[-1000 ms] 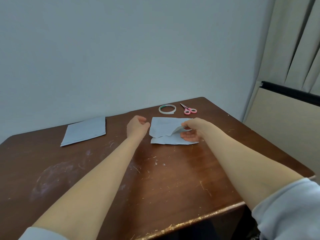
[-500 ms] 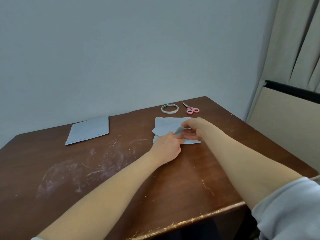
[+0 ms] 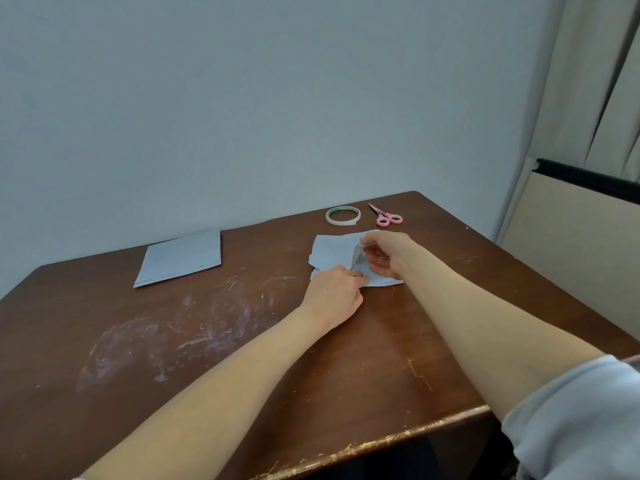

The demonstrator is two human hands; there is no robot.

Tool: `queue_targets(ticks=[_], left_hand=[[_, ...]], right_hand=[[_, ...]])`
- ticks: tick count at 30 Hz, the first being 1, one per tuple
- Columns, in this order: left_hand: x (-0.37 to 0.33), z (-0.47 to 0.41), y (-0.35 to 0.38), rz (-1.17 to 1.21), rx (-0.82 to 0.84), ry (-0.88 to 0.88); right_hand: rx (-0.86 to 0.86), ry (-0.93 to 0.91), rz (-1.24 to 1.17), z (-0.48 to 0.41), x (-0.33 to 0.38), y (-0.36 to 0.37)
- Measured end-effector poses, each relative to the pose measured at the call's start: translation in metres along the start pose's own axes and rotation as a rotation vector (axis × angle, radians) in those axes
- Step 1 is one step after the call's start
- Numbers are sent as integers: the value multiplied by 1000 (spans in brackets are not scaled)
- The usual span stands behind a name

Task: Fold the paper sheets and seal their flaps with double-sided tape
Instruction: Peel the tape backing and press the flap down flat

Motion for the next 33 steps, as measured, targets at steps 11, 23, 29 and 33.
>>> queue_targets(ticks=[11,23,29,33], left_hand=[[3,-3,5,17,18,-2],[7,-5,7,-9,14,-19],[7,-5,7,-24,-9,-11],[3,-6,3,-56,-26,23]], right_hand=[[2,2,-83,1,2,4],[91,-9,-221,2,19,9],[170,30,-377,-1,18,12],[197,34,-421,-4,18,14]])
Point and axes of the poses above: each hand's wrist, its own z-axis away from the middle knuckle, its own y-axis out of the palm, x = y × z, the point moved 9 cm from there along -z, towards the middle knuckle, and after that the axes turned 1 degree about y, right-handed, at the moved point
